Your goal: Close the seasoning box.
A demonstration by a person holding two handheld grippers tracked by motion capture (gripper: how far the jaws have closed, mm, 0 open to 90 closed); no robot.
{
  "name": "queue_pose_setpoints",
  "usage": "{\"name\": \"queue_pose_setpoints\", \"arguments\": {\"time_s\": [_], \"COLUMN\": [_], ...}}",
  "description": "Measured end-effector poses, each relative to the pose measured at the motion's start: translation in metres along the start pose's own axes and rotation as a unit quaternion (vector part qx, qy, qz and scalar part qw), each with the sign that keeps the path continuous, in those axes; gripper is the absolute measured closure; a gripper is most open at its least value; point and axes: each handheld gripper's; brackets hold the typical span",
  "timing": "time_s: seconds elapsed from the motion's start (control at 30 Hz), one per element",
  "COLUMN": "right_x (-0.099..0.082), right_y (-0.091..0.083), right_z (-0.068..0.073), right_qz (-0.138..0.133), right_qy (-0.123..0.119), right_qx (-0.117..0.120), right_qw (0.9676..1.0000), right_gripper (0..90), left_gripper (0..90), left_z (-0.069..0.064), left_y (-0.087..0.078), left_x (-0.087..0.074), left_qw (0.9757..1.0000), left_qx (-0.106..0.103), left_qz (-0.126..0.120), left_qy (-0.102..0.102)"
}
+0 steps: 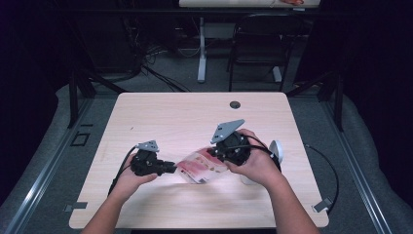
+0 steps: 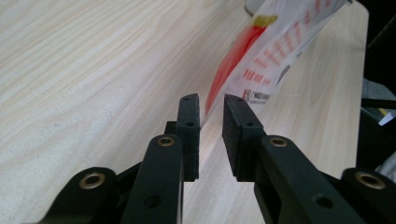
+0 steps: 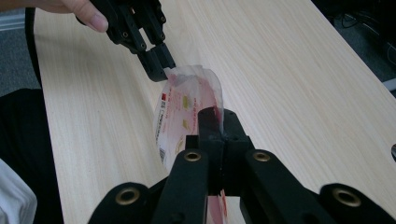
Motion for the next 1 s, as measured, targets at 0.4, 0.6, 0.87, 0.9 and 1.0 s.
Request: {"name": "queue_pose_setpoints", "arguments": {"time_s": [0.4, 0.6, 0.87, 0.9, 1.0], "right_x": [0.011, 0.014, 0.016, 0.017, 0.017], "right_y": [0.005, 0.008, 0.011, 0.011, 0.012], "right_z": [0.004, 0.004, 0.006, 0.006, 0.005], "right_qz": [0.011, 0.011, 0.008, 0.011, 0.006], "right_qy": [-0.012, -0.013, -0.010, -0.013, -0.010], "right_qx": [-0.005, -0.004, -0.002, -0.001, 0.000], "right_qw": [0.9999, 0.9999, 0.9999, 0.9999, 0.9999], "right_gripper": [89.9, 89.9, 89.8, 89.8, 89.7], "left_gripper": [73.6, 72.0, 81.6, 84.3, 88.3], "left_z": [-0.011, -0.022, -0.031, -0.030, -0.029], "left_y": [-0.023, -0.025, -0.021, -0.021, -0.023], "left_x": [0.013, 0.019, 0.024, 0.024, 0.023], "left_qw": [0.9986, 0.9975, 0.9957, 0.9956, 0.9957], "left_qx": [0.015, 0.005, 0.026, 0.029, 0.029], "left_qz": [-0.040, -0.043, -0.037, -0.036, -0.039], "left_qy": [0.031, 0.055, 0.081, 0.081, 0.079]}}
Point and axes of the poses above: each handheld gripper's, and its own axes: y roughly forward along the jaws, x roughly out of its top, z roughly to its left, and after that the axes turned 9 degrees about x, right-handed
